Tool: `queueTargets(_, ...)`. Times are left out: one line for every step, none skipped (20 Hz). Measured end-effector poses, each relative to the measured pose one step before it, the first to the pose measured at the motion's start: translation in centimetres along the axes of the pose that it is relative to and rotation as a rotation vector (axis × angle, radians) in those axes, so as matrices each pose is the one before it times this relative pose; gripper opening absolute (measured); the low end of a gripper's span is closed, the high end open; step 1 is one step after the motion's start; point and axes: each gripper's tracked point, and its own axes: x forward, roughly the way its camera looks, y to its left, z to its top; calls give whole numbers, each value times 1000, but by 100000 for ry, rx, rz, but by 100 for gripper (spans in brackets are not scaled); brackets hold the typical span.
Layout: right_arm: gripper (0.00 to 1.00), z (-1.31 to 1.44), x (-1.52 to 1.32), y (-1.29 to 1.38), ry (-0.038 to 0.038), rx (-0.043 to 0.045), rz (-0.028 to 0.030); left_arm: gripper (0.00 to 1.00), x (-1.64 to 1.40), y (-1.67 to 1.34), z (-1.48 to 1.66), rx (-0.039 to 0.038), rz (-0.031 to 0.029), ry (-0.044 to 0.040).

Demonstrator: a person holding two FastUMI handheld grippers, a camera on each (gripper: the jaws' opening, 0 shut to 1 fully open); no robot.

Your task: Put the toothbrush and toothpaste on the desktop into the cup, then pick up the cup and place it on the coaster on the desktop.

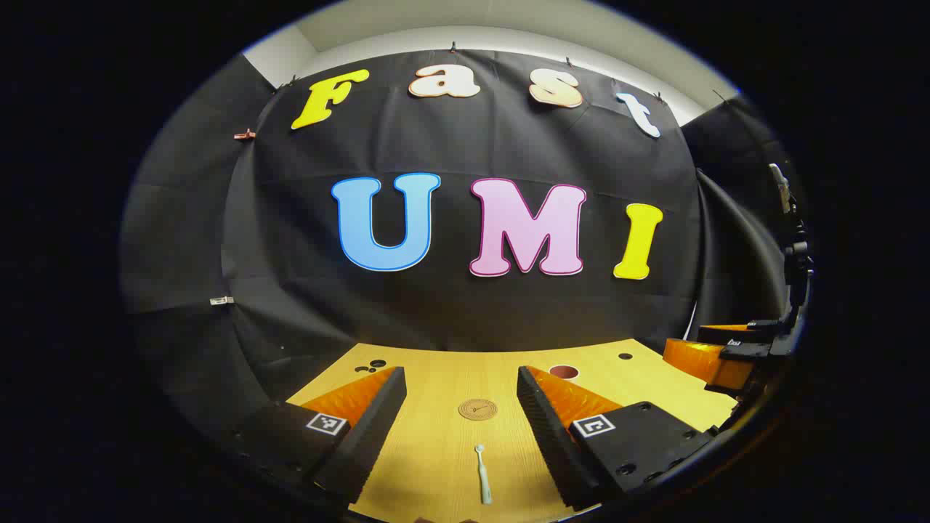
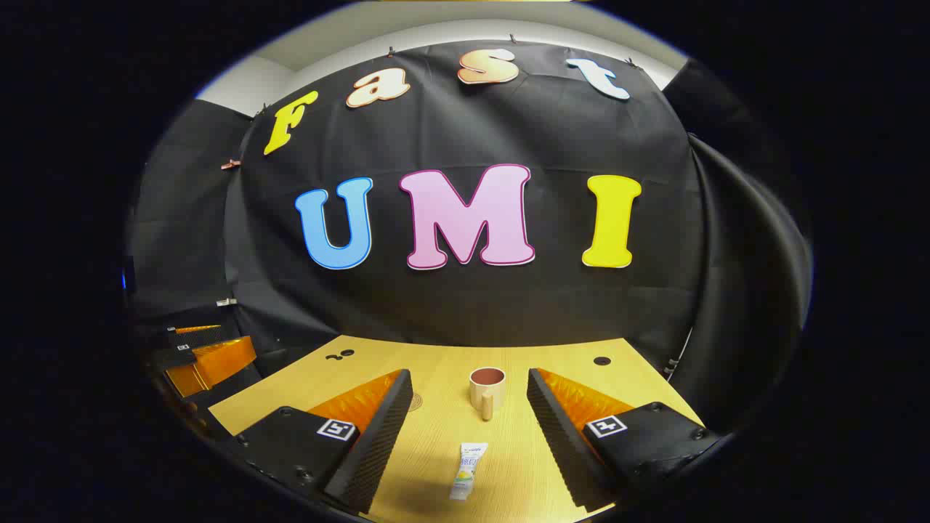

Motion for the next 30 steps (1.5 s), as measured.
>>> queueTargets(98,-347,66,5,1346,895,-42,97,110,637,289,428,3077,-1148)
queueTargets(98,-424,137,90,1585,960,470,97,110,275,258,-24,1820,-1105)
queueTargets(98,-376,70,72,1649,888,445,97,118,-297,50,-728,-414,-227)
queueTargets(98,-205,64,-8,747,324,-9,97,2,-282,-56,-798,-662,512)
queueTargets(98,-33,100,-116,340,-97,-220,97,96,62,-350,-467,39,532)
queueTargets(98,30,135,-27,192,-169,-130,97,82,116,7,-522,63,524)
queueTargets(98,-80,166,86,274,5,256,97,124,-16,-21,-625,-181,132)
queueTargets(98,-63,204,126,296,42,284,97,-11,144,165,-46,689,-783)
queueTargets(98,-130,141,37,431,-111,247,97,47,308,324,353,1186,-1127)
queueTargets(98,-158,250,2,714,-389,72,97,7,115,7,254,343,-419)
queueTargets(98,-175,203,30,582,-290,55,97,23,-48,25,239,-86,181)
queueTargets(98,-237,297,37,1107,-131,210,97,71,18,-255,406,201,383)
queueTargets(98,-443,244,72,1379,-434,79,97,128,90,-112,307,297,402)
queueTargets(98,-420,213,-5,1697,-1140,-337,97,74,41,-111,12,114,396)
queueTargets(98,-344,185,-43,1566,-714,134,97,32,91,-82,-222,212,473)
queueTargets(98,-365,217,112,1316,270,744,97,125,33,-229,-278,221,475)
queueTargets(98,-309,171,168,1258,539,726,97,51,75,-89,-269,192,483)
queueTargets(98,-153,191,54,963,121,366,97,78,38,-197,-194,222,335)
queueTargets(98,-182,290,-86,854,-141,56,97,30,18,-38,-6,281,369)
queueTargets(98,-181,193,-57,834,61,133,97,-24,-4,-142,148,161,379)
queueTargets(98,-278,190,9,788,196,264,97,-3,9,-28,270,255,77)
queueTargets(98,-242,259,34,1002,367,318,97,80,34,-124,292,366,220)
queueTargets(98,-346,146,118,1221,207,425,97,-42,110,-33,311,740,191)
queueTargets(98,-448,293,-106,1932,-727,-144,97,90,306,-310,316,1367,513)
queueTargets(98,-613,278,-240,2231,-721,-514,97,41,165,-229,-101,837,555)
queueTargets(98,-401,263,-102,1497,328,209,97,-85,-187,-261,-325,-96,654)
queueTargets(99,5,259,-64,704,1054,635,97,-5,-56,-274,-290,283,761)
queueTargets(98,-158,300,108,811,734,424,97,38,76,-300,-284,342,636)
queueTargets(98,-238,30,27,1238,45,-19,97,6,-1,-157,-278,245,587)
queueTargets(98,-383,278,-43,1804,9,-85,97,32,43,-200,-231,358,381)
